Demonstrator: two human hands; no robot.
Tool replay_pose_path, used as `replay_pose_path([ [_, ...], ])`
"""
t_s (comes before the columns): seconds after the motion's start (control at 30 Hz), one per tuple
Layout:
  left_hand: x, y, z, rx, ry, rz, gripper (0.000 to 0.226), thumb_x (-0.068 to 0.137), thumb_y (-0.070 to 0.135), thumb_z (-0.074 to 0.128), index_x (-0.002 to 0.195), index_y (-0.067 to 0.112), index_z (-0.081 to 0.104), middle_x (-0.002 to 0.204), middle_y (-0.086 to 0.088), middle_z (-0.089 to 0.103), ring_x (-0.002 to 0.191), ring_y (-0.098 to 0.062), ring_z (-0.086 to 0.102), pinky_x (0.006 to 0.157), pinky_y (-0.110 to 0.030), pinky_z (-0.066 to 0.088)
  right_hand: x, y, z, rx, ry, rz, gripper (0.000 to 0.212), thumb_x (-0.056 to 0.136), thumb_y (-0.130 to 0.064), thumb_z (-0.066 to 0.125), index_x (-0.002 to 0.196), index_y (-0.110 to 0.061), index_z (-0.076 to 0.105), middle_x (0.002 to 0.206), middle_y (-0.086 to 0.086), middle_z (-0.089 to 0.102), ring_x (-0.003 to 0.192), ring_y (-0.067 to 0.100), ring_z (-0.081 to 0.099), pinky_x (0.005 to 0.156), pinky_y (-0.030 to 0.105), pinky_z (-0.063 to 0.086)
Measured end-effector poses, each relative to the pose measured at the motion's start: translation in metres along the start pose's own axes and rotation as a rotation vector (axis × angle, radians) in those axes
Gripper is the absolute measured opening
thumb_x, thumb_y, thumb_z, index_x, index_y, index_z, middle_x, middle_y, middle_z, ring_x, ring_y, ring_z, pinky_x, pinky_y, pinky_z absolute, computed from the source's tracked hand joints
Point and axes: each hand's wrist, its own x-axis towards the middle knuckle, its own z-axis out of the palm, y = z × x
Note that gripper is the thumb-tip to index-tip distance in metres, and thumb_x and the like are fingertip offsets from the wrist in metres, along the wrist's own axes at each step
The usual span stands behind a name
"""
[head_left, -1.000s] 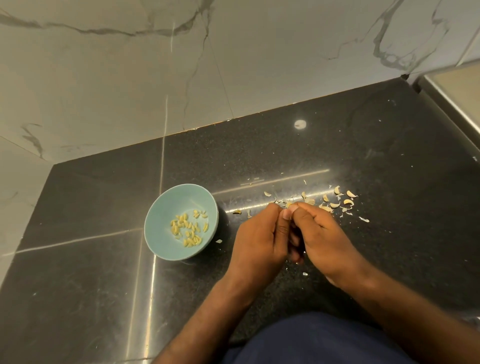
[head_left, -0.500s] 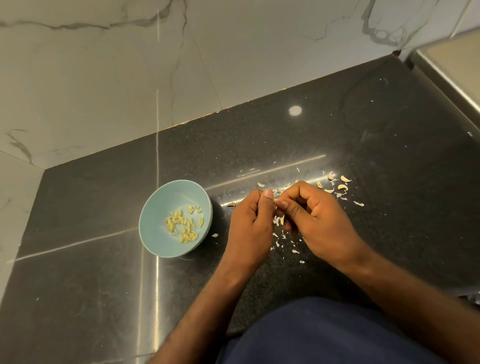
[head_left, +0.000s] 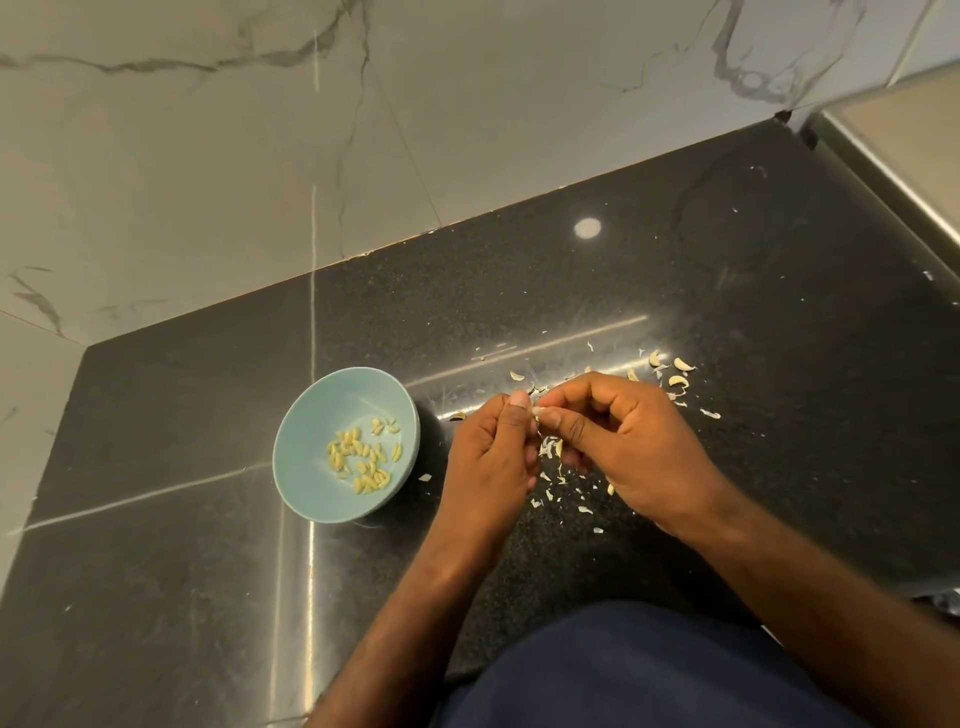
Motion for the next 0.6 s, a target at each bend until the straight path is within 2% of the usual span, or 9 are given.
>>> replay_pose_path([
  [0.2,-0.001,0.0,0.0,-0.021,0.072,-0.021,0.039,0.105,0.032,0.044,0.073,0.014,0.055,0.057,-0.001,0.046,0.051,-0.01,0.042,0.048,-0.019,0.037,-0.001,0.004,0.0,0.134,0.061,0.048,0.006,0.092,-0.009,0.066,0.096,-0.008,0.071,0.076,0.006,0.072,0.056,0.015,0.06,0.05,0.025,0.049],
  [0.4,0.0,-0.001,-0.009,0.108,0.166,0.059,0.03,0.097,0.033,0.057,0.079,0.01,0.066,0.059,-0.002,0.063,0.051,-0.013,0.057,0.05,-0.019,0.045,0.0,0.006,-0.002,0.157,0.077,0.058,0.008,0.093,-0.009,0.064,0.098,-0.006,0.07,0.074,0.003,0.072,0.055,0.015,0.059,0.048,0.025,0.048],
  [0.47,0.001,-0.002,-0.01,0.152,0.181,0.094,0.008,0.097,0.017,0.06,0.096,0.019,0.068,0.078,0.002,0.071,0.069,-0.007,0.067,0.062,-0.02,0.053,0.0,0.007,-0.002,0.158,0.073,0.062,0.01,0.094,-0.012,0.062,0.098,-0.008,0.07,0.075,0.002,0.072,0.055,0.014,0.059,0.048,0.024,0.047],
  [0.53,0.001,-0.003,-0.01,0.235,0.191,0.134,0.031,0.096,0.006,0.061,0.115,0.03,0.062,0.098,0.011,0.07,0.093,0.001,0.066,0.081,-0.018,0.055,0.0,0.007,-0.002,0.155,0.07,0.065,0.011,0.095,-0.012,0.061,0.098,-0.008,0.071,0.076,0.003,0.072,0.056,0.014,0.059,0.048,0.024,0.047],
  [0.6,0.001,0.0,-0.01,0.293,0.207,0.167,0.034,0.095,0.01,0.064,0.115,0.037,0.059,0.104,0.016,0.069,0.101,0.004,0.064,0.086,-0.015,0.053,0.0,0.008,-0.003,0.141,0.069,0.065,0.012,0.096,-0.012,0.06,0.099,-0.009,0.071,0.078,0.003,0.072,0.057,0.014,0.06,0.049,0.024,0.048],
])
